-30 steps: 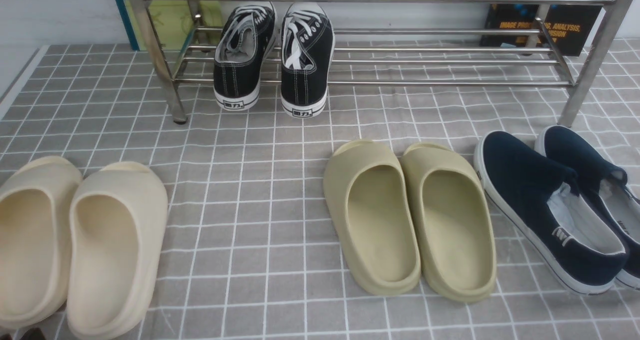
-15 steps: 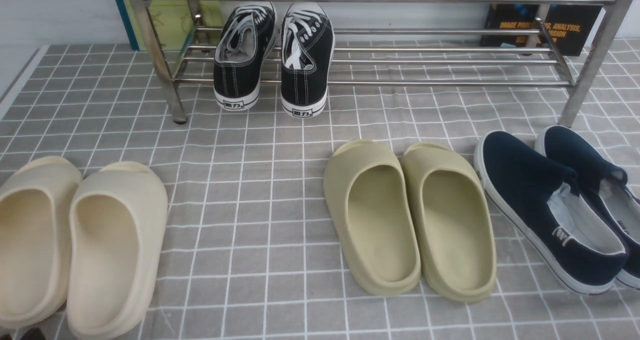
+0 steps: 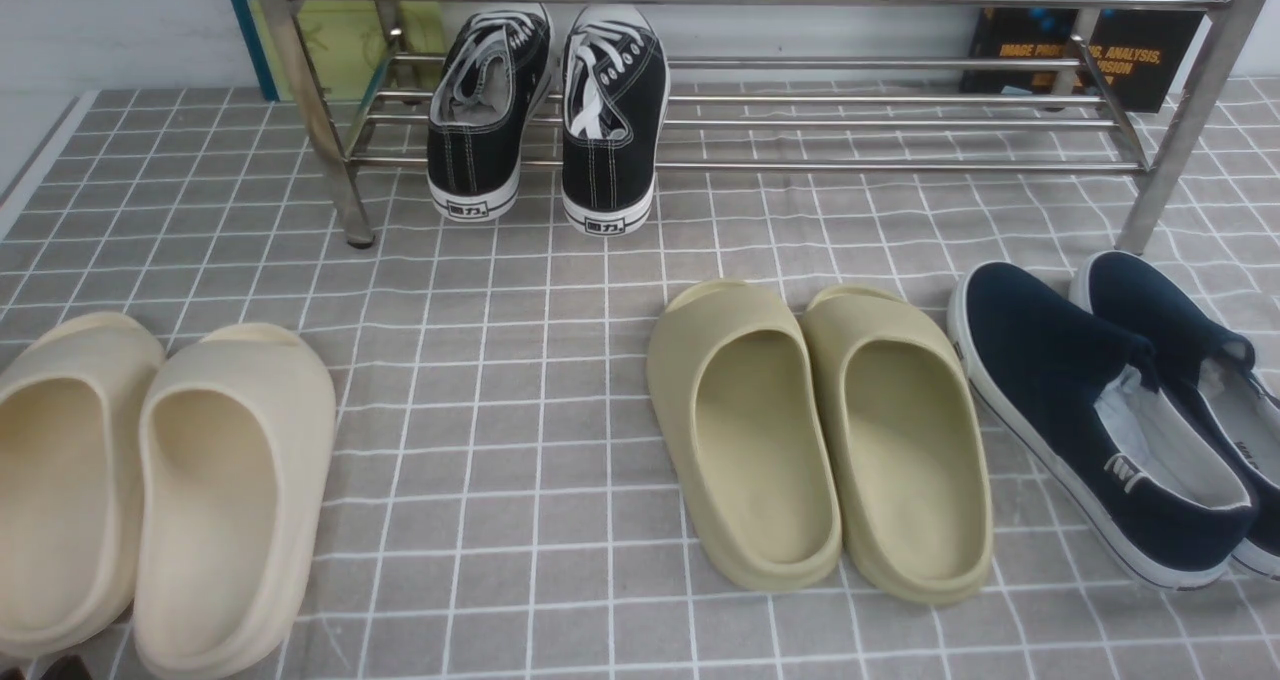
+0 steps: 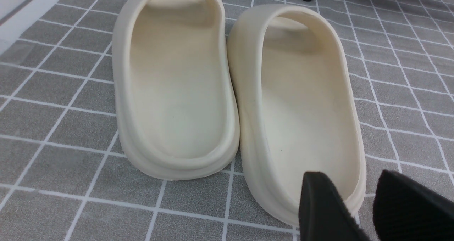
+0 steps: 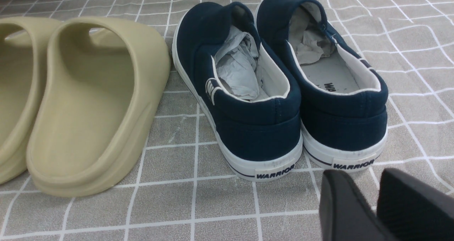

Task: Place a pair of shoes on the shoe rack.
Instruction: Use the right arm to grab the shoe closest to it, then use the right arm to put a shoe into the shoe rack

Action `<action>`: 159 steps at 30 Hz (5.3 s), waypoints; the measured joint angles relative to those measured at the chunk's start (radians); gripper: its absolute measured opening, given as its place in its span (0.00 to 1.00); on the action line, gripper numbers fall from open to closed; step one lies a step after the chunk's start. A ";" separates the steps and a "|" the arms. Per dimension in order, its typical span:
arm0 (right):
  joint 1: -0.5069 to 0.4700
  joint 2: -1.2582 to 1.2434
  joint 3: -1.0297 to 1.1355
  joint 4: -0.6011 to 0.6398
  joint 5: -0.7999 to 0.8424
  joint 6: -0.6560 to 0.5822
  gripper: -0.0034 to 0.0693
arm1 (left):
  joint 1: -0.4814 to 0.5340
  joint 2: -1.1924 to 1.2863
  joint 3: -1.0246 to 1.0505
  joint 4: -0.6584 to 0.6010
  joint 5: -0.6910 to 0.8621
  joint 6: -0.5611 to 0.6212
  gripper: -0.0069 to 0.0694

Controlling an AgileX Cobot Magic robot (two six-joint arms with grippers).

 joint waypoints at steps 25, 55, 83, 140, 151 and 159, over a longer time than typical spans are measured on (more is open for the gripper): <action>0.000 0.000 0.000 0.000 0.000 0.001 0.36 | 0.000 0.000 0.000 0.000 0.000 0.000 0.40; 0.000 0.000 0.009 0.733 0.004 0.350 0.37 | 0.000 0.000 0.000 0.000 0.000 0.000 0.40; 0.047 0.810 -0.841 0.055 0.703 -0.180 0.04 | 0.000 0.000 0.000 0.000 0.000 0.000 0.40; 0.331 1.630 -1.516 -0.079 0.786 -0.184 0.11 | 0.000 0.000 0.000 0.000 0.000 0.000 0.40; 0.331 1.921 -1.771 -0.110 0.777 -0.184 0.11 | 0.000 0.000 0.000 0.000 0.000 0.000 0.40; 0.331 2.112 -1.995 -0.117 0.697 -0.184 0.11 | 0.000 0.000 0.000 0.000 0.000 0.000 0.40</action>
